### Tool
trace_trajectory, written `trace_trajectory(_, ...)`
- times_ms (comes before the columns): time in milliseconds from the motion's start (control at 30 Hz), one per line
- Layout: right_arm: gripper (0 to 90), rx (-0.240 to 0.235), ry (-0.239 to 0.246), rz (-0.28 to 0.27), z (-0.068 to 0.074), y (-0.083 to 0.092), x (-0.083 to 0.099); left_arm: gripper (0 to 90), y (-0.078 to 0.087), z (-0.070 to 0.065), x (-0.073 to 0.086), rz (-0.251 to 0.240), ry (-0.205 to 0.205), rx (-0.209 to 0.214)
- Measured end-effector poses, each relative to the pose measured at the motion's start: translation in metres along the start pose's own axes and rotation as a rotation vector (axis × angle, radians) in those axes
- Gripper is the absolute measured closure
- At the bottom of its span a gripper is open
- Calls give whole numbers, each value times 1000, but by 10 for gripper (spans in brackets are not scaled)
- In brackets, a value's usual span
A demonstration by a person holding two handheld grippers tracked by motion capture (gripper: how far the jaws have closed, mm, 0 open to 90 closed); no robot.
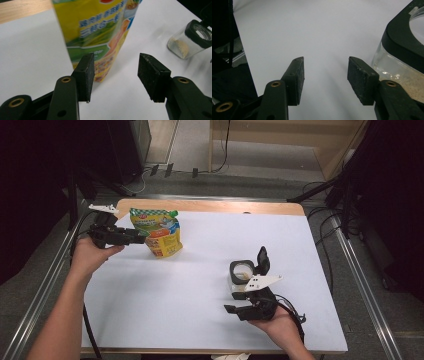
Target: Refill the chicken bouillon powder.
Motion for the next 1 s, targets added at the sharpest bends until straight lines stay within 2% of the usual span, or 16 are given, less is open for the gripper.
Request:
trace_trajectory(67,493,1,-1,-1,0,0,0,481,1,6,0,8,-5,-25)
trace_trajectory(300,493,2,-2,-2,-1,1,0,455,0,19,-9,19,12,-34)
trace_trajectory(533,493,2,-3,1,-1,0,1,444,-4,20,-21,0,4,-9)
trace_trajectory(600,493,4,-1,3,-2,-1,1,446,-7,20,-25,5,-1,-14)
trace_trajectory(733,494,7,-2,9,-2,-2,2,466,-16,16,-32,3,-15,5)
trace_trajectory(900,494,7,-3,6,-3,-2,2,463,-23,12,-35,9,-33,-15)
trace_trajectory(967,495,7,-4,6,-3,-2,3,485,-24,12,-35,9,-31,-11)
trace_trajectory(1000,495,8,-7,6,-3,-2,3,504,-25,11,-34,19,-31,4)
Point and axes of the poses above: each handheld gripper's, and its own axes: y roughly backward along the jaws, x roughly out of its underside, z roughly to its left, the point moved 7 cm from there along -y, roughly forward along the jaws, and after that the axes turned 1 degree about z, right-handed, at the moved point
